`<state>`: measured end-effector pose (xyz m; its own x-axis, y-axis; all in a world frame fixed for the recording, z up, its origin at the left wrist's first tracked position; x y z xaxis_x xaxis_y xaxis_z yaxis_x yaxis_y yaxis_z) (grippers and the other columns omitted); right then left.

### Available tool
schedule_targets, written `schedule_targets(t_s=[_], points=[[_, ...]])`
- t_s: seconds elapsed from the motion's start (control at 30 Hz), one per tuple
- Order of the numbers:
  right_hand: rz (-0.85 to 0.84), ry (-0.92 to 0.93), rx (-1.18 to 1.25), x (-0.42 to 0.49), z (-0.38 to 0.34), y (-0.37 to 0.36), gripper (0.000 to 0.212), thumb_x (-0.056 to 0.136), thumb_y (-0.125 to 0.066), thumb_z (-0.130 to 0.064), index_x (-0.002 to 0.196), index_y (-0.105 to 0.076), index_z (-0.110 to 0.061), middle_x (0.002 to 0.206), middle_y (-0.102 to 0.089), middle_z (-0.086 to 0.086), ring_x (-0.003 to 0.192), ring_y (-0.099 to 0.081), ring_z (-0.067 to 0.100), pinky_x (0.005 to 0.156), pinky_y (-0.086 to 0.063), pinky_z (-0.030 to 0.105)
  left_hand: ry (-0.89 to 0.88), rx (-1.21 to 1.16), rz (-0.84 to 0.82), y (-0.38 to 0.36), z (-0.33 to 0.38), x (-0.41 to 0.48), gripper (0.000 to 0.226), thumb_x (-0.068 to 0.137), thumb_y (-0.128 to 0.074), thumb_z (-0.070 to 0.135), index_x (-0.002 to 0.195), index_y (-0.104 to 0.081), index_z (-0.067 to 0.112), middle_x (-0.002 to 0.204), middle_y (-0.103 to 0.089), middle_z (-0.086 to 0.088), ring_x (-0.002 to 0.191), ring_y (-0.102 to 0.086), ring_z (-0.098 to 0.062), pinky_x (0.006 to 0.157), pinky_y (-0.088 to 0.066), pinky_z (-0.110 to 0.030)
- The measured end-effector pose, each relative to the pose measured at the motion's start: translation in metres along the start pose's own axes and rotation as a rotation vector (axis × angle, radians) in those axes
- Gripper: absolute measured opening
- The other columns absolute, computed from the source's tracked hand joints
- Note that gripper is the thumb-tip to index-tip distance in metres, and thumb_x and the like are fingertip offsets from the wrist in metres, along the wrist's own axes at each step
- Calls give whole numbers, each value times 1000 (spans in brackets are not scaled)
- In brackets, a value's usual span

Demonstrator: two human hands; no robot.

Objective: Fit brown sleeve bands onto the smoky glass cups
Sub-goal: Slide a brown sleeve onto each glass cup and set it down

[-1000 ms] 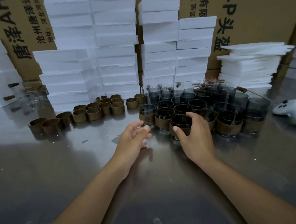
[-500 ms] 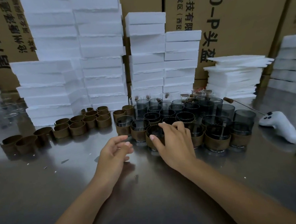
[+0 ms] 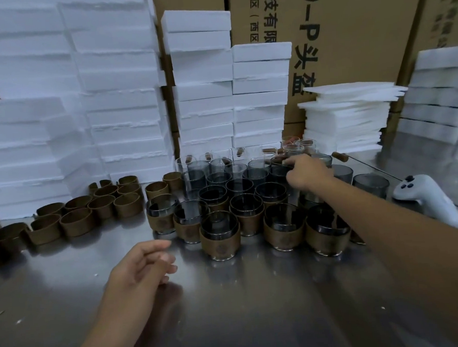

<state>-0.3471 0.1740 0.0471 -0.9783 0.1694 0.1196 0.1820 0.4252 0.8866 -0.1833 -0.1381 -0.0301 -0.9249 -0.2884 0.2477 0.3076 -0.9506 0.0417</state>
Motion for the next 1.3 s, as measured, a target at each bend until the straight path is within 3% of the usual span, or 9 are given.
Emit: schedule_targets(t_s=[0.3,0.47,0.57,0.67,0.8,0.97,1.07,1.2,1.3], points=[[-92,-68,6,16,13,-20,22,90,-64,-20,109,-63,-10,116,-61,14,110,-56,33,100,-44,47,-1,21,-7,-1,2,0,20,89,-57,-4,90,-68,12,78,-67,-9,62,-67,-8,56,-49,-14],[152,63,116,-3,3,5,17,90,-65,-27,93,-52,-17,107,-62,9,96,-56,25,85,-48,36,14,9,9,0,2,-1,19,90,-57,-2,91,-68,14,81,-66,-9,62,-66,-8,63,-52,-21],[351,245,367,-32,-13,33,16,90,-65,-23,92,-51,-18,105,-57,7,92,-48,17,77,-37,27,25,10,10,0,1,-3,21,91,-56,0,92,-68,17,83,-67,-9,67,-66,-11,69,-48,-30],[424,375,627,-75,-27,47,15,88,-66,-22,91,-52,-20,101,-58,4,93,-53,17,79,-42,28,21,32,16,0,3,-4,22,92,-55,2,92,-67,20,84,-67,-7,71,-66,-13,68,-48,-28],[305,421,850,-136,-44,27,20,90,-64,-21,87,-47,-31,104,-56,7,99,-55,19,89,-45,32,-1,47,21,-1,10,-7,21,92,-56,5,91,-66,23,83,-67,-3,75,-66,-14,69,-47,-26],[39,474,947,-195,-77,-14,24,92,-60,-16,85,-44,-33,105,-52,11,95,-56,21,83,-48,33,-45,-2,44,-1,25,-20,19,96,-52,14,93,-65,26,90,-69,3,86,-65,-12,78,-50,-28],[8,468,916,-216,-90,-30,18,91,-60,-19,89,-46,-32,104,-53,11,93,-56,23,86,-49,44,-60,-69,47,0,36,-30,21,99,-45,18,99,-64,25,100,-68,5,92,-65,-9,80,-49,-27],[2,478,933,-231,-97,-40,23,91,-60,-15,95,-49,-35,111,-55,6,98,-57,14,89,-48,34,-66,-88,-21,-2,44,-41,22,100,-43,25,105,-64,27,104,-69,8,98,-65,-4,84,-49,-25],[35,469,933,-237,-88,-46,31,90,-64,-17,106,-49,-39,112,-57,-6,103,-56,3,92,-48,29,-52,-13,-112,-11,43,-45,18,97,-46,26,108,-61,27,108,-68,1,99,-65,-14,81,-52,-26]])
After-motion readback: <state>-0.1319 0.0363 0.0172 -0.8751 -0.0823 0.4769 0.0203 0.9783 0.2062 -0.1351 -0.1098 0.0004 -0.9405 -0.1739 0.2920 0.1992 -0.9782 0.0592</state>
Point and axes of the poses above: each hand's wrist, its own x-axis towards the middle knuckle, its own y-axis out of the back of the hand, z = x × y, the point moved 9 cm from there along x, towards the middle knuckle
